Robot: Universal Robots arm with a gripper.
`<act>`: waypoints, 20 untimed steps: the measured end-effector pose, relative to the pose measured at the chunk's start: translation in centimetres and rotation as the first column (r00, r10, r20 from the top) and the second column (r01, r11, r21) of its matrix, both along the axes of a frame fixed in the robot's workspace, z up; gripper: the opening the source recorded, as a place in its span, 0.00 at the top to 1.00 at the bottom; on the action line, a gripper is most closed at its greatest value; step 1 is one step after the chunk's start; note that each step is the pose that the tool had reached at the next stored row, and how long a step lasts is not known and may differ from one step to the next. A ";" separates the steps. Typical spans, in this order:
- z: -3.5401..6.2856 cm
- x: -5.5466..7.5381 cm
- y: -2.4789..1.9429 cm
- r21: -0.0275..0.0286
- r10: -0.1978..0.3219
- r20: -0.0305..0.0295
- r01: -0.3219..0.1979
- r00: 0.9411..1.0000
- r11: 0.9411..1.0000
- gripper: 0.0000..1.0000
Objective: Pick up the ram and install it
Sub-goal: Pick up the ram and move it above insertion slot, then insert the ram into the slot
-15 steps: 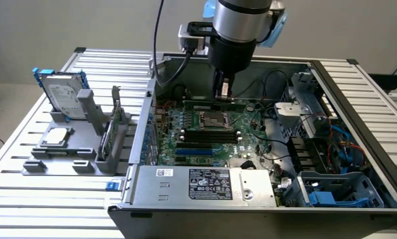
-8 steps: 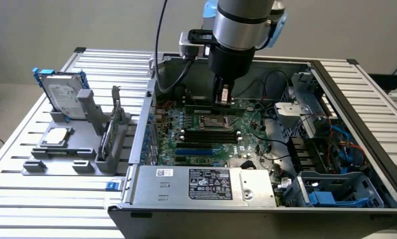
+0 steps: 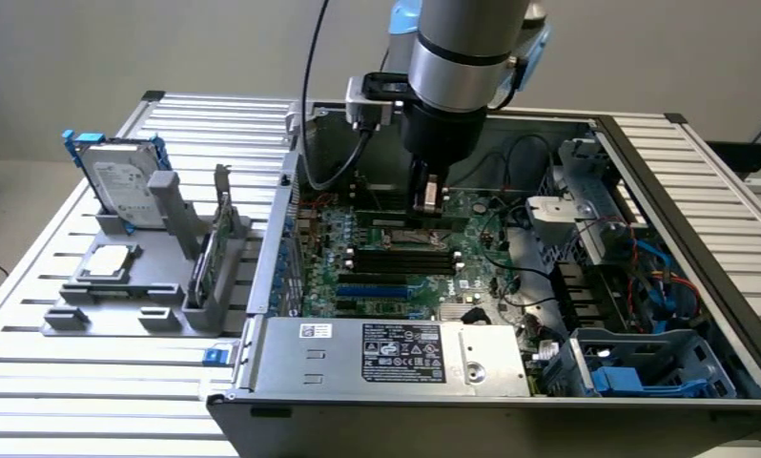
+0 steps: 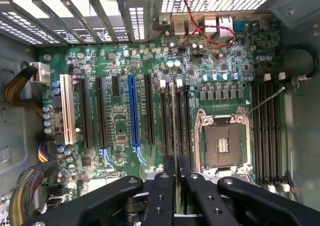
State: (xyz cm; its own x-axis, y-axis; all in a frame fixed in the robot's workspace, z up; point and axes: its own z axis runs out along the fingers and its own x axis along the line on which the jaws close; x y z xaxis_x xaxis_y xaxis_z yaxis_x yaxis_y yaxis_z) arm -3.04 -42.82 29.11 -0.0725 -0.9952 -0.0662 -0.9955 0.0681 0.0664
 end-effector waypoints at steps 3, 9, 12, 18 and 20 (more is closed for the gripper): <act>-0.55 0.0 0.00 -0.001 0.001 0.000 -0.001 1.000 1.000 0.85; -1.79 0.0 0.00 -0.001 0.006 0.000 -0.006 1.000 1.000 0.85; -2.34 0.0 0.00 -0.002 0.008 0.000 -0.008 1.000 1.000 0.85; -3.43 0.0 0.00 -0.002 0.012 0.000 -0.012 1.000 1.000 0.85; -3.80 0.0 0.01 -0.003 0.013 0.000 -0.013 1.000 1.000 0.85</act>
State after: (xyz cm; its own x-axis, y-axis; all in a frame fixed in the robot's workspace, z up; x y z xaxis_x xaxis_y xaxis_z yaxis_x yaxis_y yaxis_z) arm -3.02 -42.81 25.31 -0.0599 -0.9962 -0.0635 -0.9963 0.0556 0.0662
